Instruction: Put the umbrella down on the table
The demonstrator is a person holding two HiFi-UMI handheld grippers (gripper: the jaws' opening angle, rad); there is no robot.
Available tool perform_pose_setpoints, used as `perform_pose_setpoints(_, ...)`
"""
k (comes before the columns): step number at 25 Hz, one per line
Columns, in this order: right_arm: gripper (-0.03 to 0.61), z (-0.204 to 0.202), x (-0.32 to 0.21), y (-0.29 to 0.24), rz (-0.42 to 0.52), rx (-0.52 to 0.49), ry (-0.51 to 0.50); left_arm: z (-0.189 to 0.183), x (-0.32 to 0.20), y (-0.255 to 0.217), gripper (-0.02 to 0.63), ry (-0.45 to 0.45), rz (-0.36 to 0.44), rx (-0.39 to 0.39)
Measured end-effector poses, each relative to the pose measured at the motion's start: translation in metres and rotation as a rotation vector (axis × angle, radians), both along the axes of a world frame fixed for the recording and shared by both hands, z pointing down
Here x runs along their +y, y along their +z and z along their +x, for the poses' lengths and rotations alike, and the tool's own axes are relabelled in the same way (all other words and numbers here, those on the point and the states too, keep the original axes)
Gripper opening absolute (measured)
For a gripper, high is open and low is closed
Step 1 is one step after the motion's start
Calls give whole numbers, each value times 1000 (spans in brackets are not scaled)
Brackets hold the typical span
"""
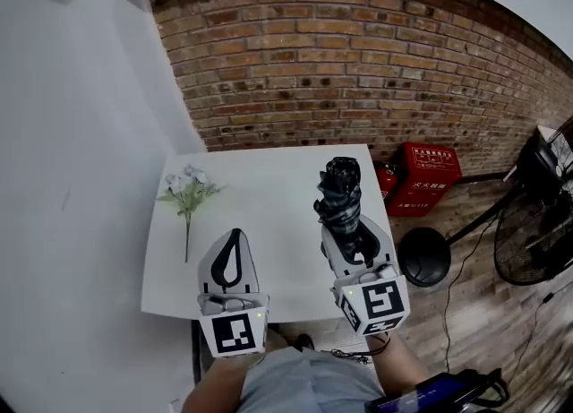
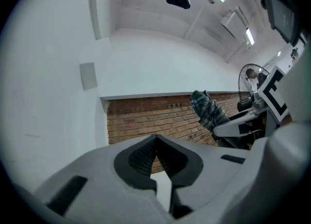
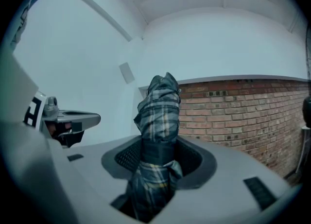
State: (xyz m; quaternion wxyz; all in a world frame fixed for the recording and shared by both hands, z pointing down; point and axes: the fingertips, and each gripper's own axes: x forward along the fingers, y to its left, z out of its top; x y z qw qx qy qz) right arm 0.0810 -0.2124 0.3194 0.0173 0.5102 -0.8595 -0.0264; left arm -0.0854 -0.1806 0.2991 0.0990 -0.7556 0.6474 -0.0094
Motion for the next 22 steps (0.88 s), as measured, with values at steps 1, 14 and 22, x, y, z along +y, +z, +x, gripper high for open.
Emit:
perform_pose_setpoints(1, 190, -4, -2, -2, 4, 4, -3, -5, -3, -2, 5, -4, 3, 0)
perform_pose_setpoints(14, 191, -36, -44, -10, 11, 24, 30, -39, -59, -12, 5, 39, 14, -6)
perform_pose_setpoints(22, 190, -37, -65, 2, -24, 35, 63, -46, -87, -5, 5, 70, 31, -46)
